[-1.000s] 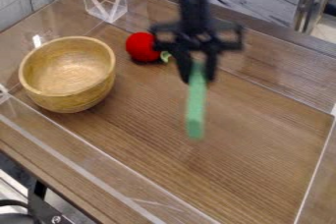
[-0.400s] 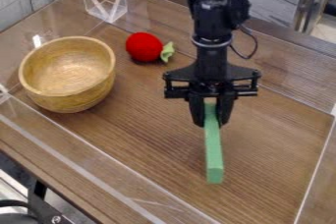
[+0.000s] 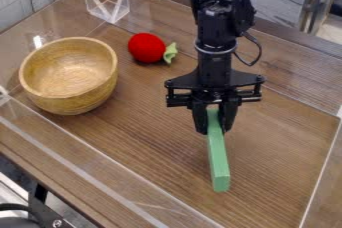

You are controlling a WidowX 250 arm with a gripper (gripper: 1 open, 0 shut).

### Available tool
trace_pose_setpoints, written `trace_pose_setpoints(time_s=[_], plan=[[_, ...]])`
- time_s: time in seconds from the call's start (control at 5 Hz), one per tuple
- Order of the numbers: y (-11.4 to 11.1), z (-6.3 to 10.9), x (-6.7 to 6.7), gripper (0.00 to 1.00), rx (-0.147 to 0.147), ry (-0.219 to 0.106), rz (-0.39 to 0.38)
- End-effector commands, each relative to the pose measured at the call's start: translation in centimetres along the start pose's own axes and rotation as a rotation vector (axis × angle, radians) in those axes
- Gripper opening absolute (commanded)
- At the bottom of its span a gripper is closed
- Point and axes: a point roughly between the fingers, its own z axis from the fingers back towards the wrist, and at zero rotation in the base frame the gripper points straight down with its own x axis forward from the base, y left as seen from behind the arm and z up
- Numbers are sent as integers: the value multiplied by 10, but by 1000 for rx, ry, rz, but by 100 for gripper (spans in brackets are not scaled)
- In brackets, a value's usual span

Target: Remove the green stick from the brown bowl and put it on the table

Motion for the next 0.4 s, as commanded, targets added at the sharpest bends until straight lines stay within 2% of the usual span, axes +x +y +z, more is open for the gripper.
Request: trace_pose_setpoints(time_s=[0.0, 0.2], plan=[[-4, 10, 2, 0, -28, -35, 30], [-3, -7, -2, 0, -32, -41, 93]])
